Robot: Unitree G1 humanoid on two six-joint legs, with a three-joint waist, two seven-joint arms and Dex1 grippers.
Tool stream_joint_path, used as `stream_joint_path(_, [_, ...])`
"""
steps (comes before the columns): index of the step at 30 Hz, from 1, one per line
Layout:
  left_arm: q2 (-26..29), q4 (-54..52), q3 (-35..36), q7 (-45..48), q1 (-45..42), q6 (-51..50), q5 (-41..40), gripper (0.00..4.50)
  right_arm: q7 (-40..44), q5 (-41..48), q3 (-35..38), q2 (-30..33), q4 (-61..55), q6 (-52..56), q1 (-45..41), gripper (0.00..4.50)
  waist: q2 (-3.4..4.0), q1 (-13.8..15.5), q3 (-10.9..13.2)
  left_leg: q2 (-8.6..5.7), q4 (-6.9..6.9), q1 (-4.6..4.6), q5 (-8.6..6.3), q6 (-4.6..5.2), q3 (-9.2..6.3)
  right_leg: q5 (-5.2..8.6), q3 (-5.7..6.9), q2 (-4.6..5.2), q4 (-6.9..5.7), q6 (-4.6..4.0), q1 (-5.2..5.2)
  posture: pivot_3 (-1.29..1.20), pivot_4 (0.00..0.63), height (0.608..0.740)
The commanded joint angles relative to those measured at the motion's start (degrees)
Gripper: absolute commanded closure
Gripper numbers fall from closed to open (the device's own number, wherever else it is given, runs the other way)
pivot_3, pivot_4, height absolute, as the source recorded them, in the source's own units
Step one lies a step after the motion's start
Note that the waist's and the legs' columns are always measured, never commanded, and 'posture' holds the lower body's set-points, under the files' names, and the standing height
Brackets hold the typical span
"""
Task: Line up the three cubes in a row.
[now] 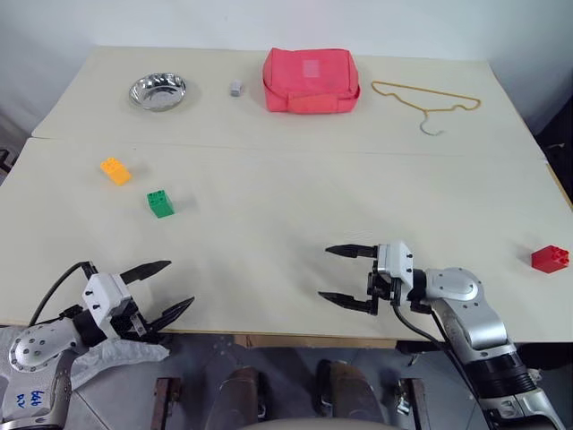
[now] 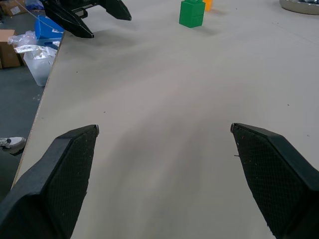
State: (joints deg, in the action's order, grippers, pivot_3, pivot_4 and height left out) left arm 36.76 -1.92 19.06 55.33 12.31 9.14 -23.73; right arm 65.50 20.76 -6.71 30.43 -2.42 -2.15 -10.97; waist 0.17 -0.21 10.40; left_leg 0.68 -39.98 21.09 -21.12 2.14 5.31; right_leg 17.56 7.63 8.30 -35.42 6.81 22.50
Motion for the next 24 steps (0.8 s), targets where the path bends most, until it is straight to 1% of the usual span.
stream_joint_path(1, [0.45, -2.69, 0.58, -0.72, 0.61, -1.35, -0.55, 0.0, -0.45, 0.77, 0.82, -0.21, -1.26, 0.06, 0.06, 0.05, 0.0, -0.01, 0.0, 0.0, 0.0, 0.0, 0.0, 0.0, 0.0, 0.0, 0.0, 0.0, 0.0, 0.0, 0.0, 0.0, 0.15, 0.74])
stream_joint_path(2, [0.33, -4.12, 0.45, -0.26, -0.13, -4.67, -4.02, 0.0, -0.91, 0.84, 1.7, 0.36, -1.55, 0.18, 0.44, 0.05, 0.0, -0.01, 0.0, 0.0, 0.0, 0.0, 0.0, 0.0, 0.0, 0.0, 0.0, -0.01, 0.0, 0.0, 0.0, 0.0, 0.15, 0.74])
stream_joint_path(4, [1.97, -7.63, 0.47, 1.36, -1.0, -15.35, -12.68, 0.0, -3.53, 6.09, 5.93, 1.02, -5.24, 5.37, 2.09, 0.05, -0.01, 0.19, 0.01, 0.0, 0.0, 0.02, 0.0, 0.0, -0.01, 0.0, 0.01, 0.0, 0.0, 0.0, 0.0, 0.0, 0.15, 0.74])
stream_joint_path(5, [2.34, -8.37, 0.12, 0.14, -2.63, -17.95, -13.08, 0.0, -6.58, 9.69, 9.8, 1.37, -7.75, 8.76, 3.07, 0.05, -0.01, 0.31, 0.01, 0.0, -0.01, 0.05, 0.0, 0.0, -0.08, 0.0, -0.04, 0.05, 0.0, 0.0, 0.0, 0.0, 0.15, 0.74])
stream_joint_path(6, [1.86, -8.13, 0.07, -1.43, -5.01, -17.54, -12.04, 0.0, -8.18, 12.96, 13.7, 2.97, -10.53, 12.22, 4.94, 0.05, 0.07, 0.66, 0.05, 0.0, -0.03, 0.07, 0.0, 0.0, -0.1, 0.0, -0.07, 0.11, -0.01, 0.0, -0.01, 0.0, 0.15, 0.74])
stream_joint_path(8, [1.08, -7.79, -0.86, -3.31, -8.69, -16.83, -9.72, 0.0, -10.24, 13.62, 20.63, 5.9, -14.69, 13.19, 9.57, 0.05, 0.13, 1.57, 0.07, -0.12, -0.06, 0.09, 0.02, 0.04, -0.19, 0.0, -0.1, 0.12, -0.02, 0.01, -0.04, 0.0, 0.15, 0.74])
stream_joint_path(10, [0.8, -7.78, -4.04, -2.66, -11.07, -16.79, -7.57, 0.0, -13.42, 13.36, 26.73, 6.97, -17.34, 13.04, 13.3, 0.05, 0.06, 1.65, 0.03, -0.17, -0.03, 0.06, 0.02, 0.04, -0.16, -0.01, -0.08, 0.01, -0.01, 0.02, -0.06, 0.0, 0.15, 0.74])
stream_joint_path(13, [-0.78, -6.79, -10.8, -1.05, -15.95, -15.83, -4.03, 0.0, -17.91, 13.52, 36.51, 7.63, -19.85, 13.97, 19.0, 0.05, 0.04, 1.69, 0.02, -0.21, 0.03, 0.02, 0.01, 0.04, -0.02, -0.03, 0.01, -0.14, 0.02, 0.06, -0.06, 0.0, 0.15, 0.74])
stream_joint_path(15, [-1.6, -4.45, -16.48, 1.66, -19.8, -13.65, -0.14, 0.0, -22.31, 13.3, 43.96, 6.48, -20.1, 14.5, 22.8, 0.05, 0.04, 1.77, 0.02, -0.2, 0.02, 0.03, 0.01, 0.05, 0.05, -0.04, -0.03, -0.21, 0.02, 0.08, -0.03, 0.0, 0.15, 0.74])
stream_joint_path(17, [-2.89, -1.97, -19.74, 3.23, -23.46, -13.43, 1.2, 0.0, -27.42, 14.82, 50.21, 4.77, -19.87, 16.8, 25.77, 0.05, 0.04, 1.78, 0.02, -0.19, 0.02, 0.01, 0.02, 0.05, 0.1, -0.04, -0.08, -0.27, 0.01, 0.08, -0.03, 0.0, 0.15, 0.74])
stream_joint_path(20, [-4.74, 1.77, -20.83, 4.45, -28.38, -15.14, -0.03, 0.0, -33.28, 17.02, 57.2, 2.54, -19.85, 20.61, 29.48, 0.05, 0.04, 1.7, 0.02, -0.09, 0.01, 0.01, 0.02, 0.05, 0.12, -0.05, -0.15, -0.39, 0.02, 0.09, -0.02, 0.0, 0.15, 0.74])
stream_joint_path(22, [-4.9, 4.04, -21.48, 6.69, -31.05, -15.19, 0.02, 0.0, -36.54, 17.02, 61.79, 1.5, -16.48, 23.23, 32.65, 0.05, 0.06, 1.55, 0.01, -0.01, 0.01, -0.01, 0.02, 0.03, 0.16, -0.05, -0.22, -0.5, 0.01, 0.08, 0.01, 0.0, 0.15, 0.74])
stream_joint_path(24, [-5.07, 5.09, -22.0, 8.1, -32.56, -15.61, 0.05, 0.0, -36.9, 16.09, 63.69, 1.24, -12.72, 23.94, 35.47, 0.05, 0.06, 1.52, 0.01, 0.01, 0.03, -0.03, 0.02, 0.03, 0.2, -0.04, -0.27, -0.54, 0.03, 0.08, 0.01, 0.0, 0.15, 0.74])
